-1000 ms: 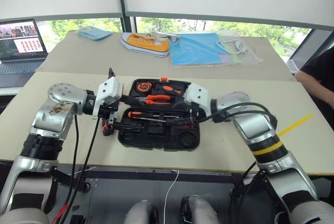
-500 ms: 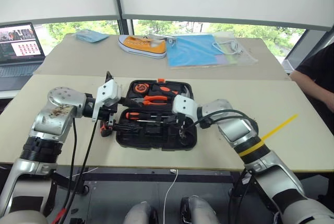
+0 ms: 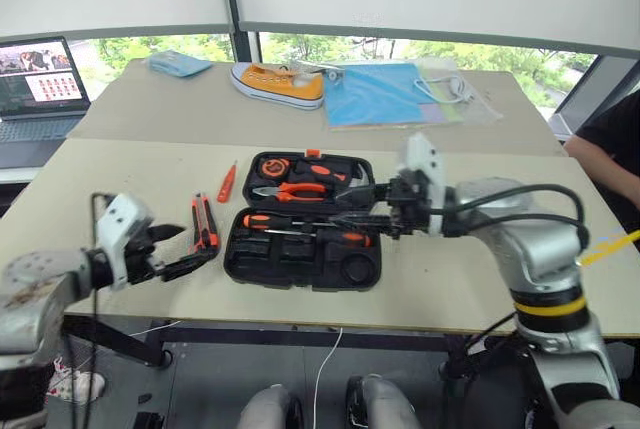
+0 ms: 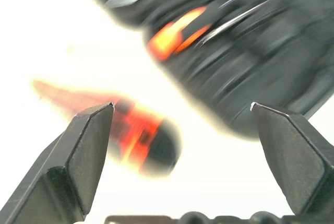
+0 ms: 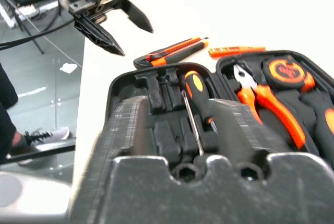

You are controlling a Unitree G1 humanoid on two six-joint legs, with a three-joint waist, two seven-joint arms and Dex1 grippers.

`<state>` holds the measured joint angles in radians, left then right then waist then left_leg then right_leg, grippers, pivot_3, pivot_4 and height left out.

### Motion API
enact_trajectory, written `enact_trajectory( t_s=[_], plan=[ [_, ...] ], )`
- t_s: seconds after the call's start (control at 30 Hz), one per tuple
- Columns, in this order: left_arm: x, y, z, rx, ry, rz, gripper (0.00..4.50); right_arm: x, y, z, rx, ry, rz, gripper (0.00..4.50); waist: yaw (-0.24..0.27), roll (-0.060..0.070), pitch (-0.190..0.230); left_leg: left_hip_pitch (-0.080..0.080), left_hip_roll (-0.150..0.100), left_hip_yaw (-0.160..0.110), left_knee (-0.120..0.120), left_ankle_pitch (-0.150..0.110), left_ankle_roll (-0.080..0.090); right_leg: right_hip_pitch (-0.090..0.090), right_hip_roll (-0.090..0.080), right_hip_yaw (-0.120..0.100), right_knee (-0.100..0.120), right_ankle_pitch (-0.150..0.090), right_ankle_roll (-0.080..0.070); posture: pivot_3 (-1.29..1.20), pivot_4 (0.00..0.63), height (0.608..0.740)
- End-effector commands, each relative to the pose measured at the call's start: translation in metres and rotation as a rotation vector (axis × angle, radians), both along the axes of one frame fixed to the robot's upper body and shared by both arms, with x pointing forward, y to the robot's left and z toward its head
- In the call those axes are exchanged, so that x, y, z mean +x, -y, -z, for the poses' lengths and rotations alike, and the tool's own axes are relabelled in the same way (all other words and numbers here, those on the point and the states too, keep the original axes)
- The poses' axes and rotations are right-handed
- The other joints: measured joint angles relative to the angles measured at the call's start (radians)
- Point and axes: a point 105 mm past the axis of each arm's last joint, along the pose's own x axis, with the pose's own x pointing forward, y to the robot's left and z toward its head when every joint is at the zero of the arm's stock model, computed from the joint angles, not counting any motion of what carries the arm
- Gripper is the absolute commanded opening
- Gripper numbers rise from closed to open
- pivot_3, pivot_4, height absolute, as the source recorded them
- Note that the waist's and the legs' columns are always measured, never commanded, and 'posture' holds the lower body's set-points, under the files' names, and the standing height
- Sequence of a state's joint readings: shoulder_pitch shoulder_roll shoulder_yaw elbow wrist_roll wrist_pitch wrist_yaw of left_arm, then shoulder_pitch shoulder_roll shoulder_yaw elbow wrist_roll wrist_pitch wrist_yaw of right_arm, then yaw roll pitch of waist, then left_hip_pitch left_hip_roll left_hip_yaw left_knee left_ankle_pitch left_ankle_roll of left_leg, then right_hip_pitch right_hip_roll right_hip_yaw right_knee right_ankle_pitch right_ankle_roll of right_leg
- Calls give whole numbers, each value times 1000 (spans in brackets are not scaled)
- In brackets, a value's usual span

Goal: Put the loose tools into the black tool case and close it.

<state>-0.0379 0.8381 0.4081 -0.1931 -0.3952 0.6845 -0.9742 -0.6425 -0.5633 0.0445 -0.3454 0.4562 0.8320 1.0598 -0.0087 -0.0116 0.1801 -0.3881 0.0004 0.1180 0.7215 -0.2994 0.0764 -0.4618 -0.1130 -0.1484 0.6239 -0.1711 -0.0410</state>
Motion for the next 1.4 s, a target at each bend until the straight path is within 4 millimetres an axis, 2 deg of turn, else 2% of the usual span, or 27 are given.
enact_trajectory(
  t_s=[0.03,0.1,0.17,0.3,0.43,0.47,0.5,0.6,0.7,0.77,0.93,0.97,1.0,1.13,1.17,1.3,1.33,1.4],
  plan=[
    [-7,-21,-15,-2,44,-137,4500,-18,6,-11,11,44,-22,3841,5,0,0,0,0,0,0,-2,-4,0,0,0,0,0,0,0,150,718],
    [-1,-30,-18,-15,35,-206,4500,-18,7,-13,18,55,-1,4476,12,0,0,1,0,0,-1,-3,-4,0,-1,0,0,0,1,0,150,718],
    [12,-31,-26,-26,33,-255,4500,-17,8,-16,33,66,18,4476,25,-1,1,1,0,0,-1,-2,-5,1,-1,0,0,0,1,0,150,718],
    [50,-19,-40,-50,-9,-277,4500,-9,6,-21,48,100,65,4476,39,-1,1,1,0,-1,0,0,-8,2,-1,-1,1,1,3,0,150,718],
    [98,3,-53,-51,-75,-299,4500,-6,5,-20,47,125,88,4476,44,-4,1,1,-2,0,0,0,-7,2,1,0,3,1,4,0,150,718],
    [109,9,-54,-34,-84,-292,4500,-7,4,-20,49,128,91,4476,45,-4,1,1,-1,0,-1,0,-7,2,2,0,1,2,4,0,150,718],
    [119,14,-53,-14,-90,-287,4500,-7,3,-19,51,131,94,4476,45,-4,1,0,-3,0,0,5,1,2,5,-1,4,1,3,0,150,718],
    [146,30,-53,40,-70,-251,4500,-10,1,-17,59,138,104,4476,42,-5,0,-2,-3,1,-1,6,2,2,8,0,5,2,2,0,150,718],
    [163,48,-50,35,-84,-219,4500,-13,1,-14,66,138,123,4476,26,-5,1,-3,-3,2,-4,6,3,2,9,-1,1,2,2,0,150,718],
    [172,59,-40,74,-103,-218,4500,-15,2,-11,66,135,136,4476,21,-5,1,-4,-3,3,-5,6,3,1,10,-1,-1,2,2,0,150,718],
    [181,77,-23,134,-118,-197,4500,-20,6,-8,61,137,169,4476,18,-6,1,-3,-3,3,-7,6,3,1,8,-1,-1,0,5,0,150,718],
    [181,78,-20,141,-127,-201,4000,-21,7,-8,61,137,175,4500,19,-6,1,-3,-3,3,-7,6,3,1,6,-1,-1,0,5,0,150,718],
    [181,78,-16,150,-139,-213,3919,-21,8,-8,59,139,182,4500,20,-6,1,-3,-3,3,-6,6,3,1,5,-1,0,0,5,0,150,718],
    [179,73,-7,141,-172,-253,2406,-23,13,-10,51,147,198,4500,21,-7,1,-3,-3,3,-3,6,3,1,1,-1,-1,0,5,0,150,718],
    [179,72,-6,139,-174,-257,1915,-24,14,-10,48,148,201,4500,21,-7,1,-3,-3,3,-2,6,4,1,0,-1,-1,0,5,0,150,718],
    [178,63,-9,113,-174,-289,665,-25,18,-10,36,147,207,4500,20,-7,1,-2,-2,2,-1,6,4,1,0,0,1,0,5,0,150,718],
    [179,59,-14,93,-161,-301,440,-26,19,-10,32,142,207,4500,19,-7,1,-2,-2,2,-1,6,4,1,0,0,1,0,5,0,150,718],
    [182,52,-34,57,-85,-292,440,-29,21,-9,28,116,196,4500,16,-7,1,-2,-1,2,-1,6,4,1,0,0,2,0,5,0,150,718]
  ],
)
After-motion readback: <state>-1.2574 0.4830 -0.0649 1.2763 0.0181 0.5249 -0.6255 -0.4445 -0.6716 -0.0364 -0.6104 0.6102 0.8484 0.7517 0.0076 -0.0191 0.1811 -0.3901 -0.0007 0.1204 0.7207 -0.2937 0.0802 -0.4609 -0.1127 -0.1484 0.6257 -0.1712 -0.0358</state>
